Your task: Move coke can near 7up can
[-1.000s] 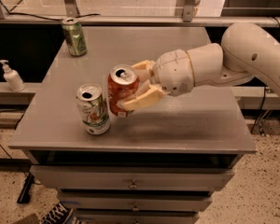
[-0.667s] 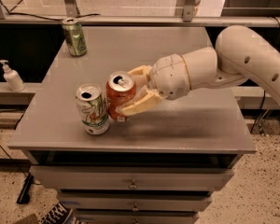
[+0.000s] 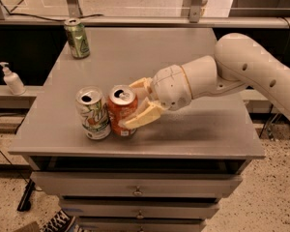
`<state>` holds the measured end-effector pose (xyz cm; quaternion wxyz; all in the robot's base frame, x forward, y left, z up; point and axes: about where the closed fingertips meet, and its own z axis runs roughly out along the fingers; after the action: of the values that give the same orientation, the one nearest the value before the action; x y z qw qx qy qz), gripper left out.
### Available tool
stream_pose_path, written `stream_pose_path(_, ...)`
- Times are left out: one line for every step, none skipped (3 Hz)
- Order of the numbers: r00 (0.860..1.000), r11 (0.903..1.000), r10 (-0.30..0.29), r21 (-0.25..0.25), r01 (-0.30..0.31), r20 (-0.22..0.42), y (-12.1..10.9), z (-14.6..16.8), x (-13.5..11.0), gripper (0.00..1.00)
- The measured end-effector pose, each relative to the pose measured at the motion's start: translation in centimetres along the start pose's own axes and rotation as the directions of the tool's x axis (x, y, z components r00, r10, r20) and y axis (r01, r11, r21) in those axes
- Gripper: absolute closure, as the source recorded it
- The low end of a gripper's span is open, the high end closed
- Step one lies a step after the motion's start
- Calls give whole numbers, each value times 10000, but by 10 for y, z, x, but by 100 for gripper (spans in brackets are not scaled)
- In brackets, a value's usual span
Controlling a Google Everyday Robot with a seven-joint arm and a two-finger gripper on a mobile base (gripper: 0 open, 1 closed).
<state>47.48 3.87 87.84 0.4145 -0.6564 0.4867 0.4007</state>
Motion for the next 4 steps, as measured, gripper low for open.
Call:
stream_pose_path(9997, 9995, 220, -208, -223, -131, 3, 5, 5, 60)
stream_pose_path(9991, 9990, 341, -289, -348, -232, 3, 7, 9, 36)
stream_pose_path(9988, 9988, 385, -283, -393, -287, 3, 8, 11, 13)
stream_pose_path(9987, 9988, 416, -252, -424, -310, 3, 8, 12, 0)
